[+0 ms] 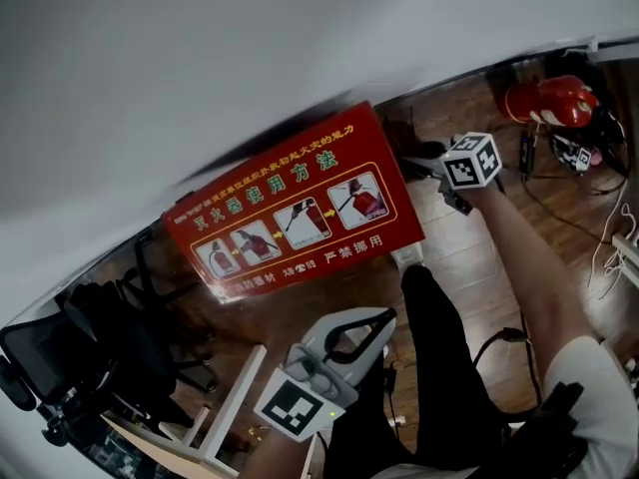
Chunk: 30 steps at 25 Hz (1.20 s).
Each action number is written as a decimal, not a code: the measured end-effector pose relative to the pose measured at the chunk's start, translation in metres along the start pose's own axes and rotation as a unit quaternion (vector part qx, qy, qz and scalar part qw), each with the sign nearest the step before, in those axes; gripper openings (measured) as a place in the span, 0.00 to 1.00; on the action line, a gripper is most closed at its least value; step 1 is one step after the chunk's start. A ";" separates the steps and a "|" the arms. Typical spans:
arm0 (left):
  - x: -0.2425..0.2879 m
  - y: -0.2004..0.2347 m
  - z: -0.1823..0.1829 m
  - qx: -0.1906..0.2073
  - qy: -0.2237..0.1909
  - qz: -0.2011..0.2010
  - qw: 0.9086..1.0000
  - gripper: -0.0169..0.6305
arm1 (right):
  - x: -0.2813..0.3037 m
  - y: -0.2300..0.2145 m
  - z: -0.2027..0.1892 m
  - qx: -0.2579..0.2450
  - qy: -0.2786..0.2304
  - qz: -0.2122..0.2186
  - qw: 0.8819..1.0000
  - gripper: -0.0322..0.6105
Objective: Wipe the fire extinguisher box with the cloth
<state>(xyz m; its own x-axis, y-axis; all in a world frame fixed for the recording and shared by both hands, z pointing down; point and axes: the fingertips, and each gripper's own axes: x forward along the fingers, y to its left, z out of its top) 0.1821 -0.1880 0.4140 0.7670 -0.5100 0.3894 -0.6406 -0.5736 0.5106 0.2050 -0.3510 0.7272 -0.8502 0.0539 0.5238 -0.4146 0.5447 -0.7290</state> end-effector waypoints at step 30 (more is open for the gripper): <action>-0.140 -0.046 -0.074 0.066 -0.110 -0.001 0.992 0.02 | -0.067 0.202 -0.066 -0.179 -0.020 -0.152 0.972 0.25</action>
<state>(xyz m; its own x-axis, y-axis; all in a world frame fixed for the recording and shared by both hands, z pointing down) 0.1067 -0.0425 0.3931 0.7502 -0.6290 0.2041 -0.6502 -0.6452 0.4012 0.1994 -0.1895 0.5744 -0.7210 -0.1845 0.6680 -0.5151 0.7875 -0.3385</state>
